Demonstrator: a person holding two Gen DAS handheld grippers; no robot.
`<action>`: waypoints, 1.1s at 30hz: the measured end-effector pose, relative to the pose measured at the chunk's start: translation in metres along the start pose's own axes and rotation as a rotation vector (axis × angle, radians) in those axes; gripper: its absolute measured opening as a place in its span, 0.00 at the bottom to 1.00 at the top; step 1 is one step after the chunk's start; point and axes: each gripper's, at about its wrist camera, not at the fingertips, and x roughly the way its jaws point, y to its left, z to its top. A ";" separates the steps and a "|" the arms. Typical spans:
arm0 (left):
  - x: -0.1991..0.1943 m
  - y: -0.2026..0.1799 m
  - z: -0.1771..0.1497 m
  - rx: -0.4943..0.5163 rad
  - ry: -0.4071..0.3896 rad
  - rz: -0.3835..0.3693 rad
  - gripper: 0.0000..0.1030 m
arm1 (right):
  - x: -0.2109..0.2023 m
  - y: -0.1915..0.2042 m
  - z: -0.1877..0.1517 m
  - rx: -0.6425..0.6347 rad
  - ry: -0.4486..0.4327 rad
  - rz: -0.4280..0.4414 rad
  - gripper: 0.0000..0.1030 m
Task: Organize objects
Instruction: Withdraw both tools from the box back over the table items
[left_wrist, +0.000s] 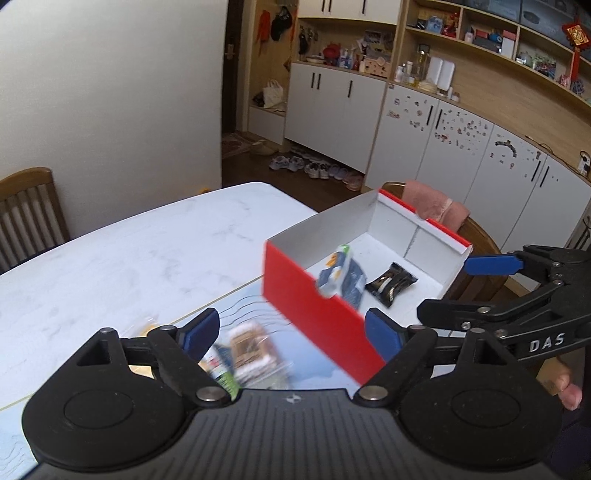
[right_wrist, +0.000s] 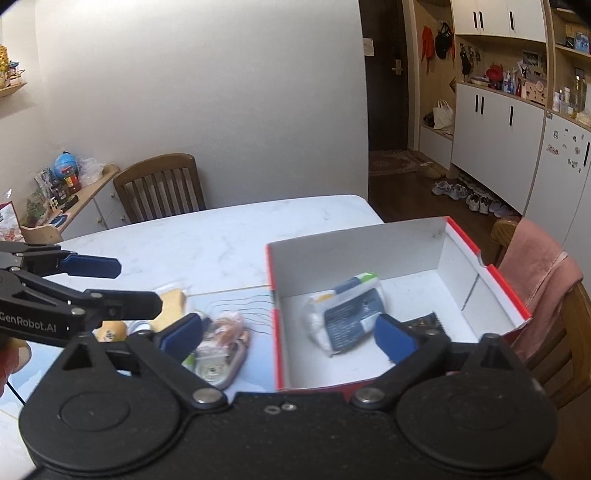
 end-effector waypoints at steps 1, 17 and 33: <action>-0.004 0.005 -0.004 -0.004 -0.004 -0.003 0.84 | 0.000 0.006 -0.001 -0.007 0.000 0.001 0.99; -0.048 0.070 -0.093 -0.096 -0.018 0.031 0.99 | 0.010 0.069 -0.035 -0.002 0.075 0.025 0.99; -0.039 0.065 -0.181 0.018 -0.008 0.112 0.99 | 0.039 0.124 -0.079 -0.047 0.197 0.065 0.99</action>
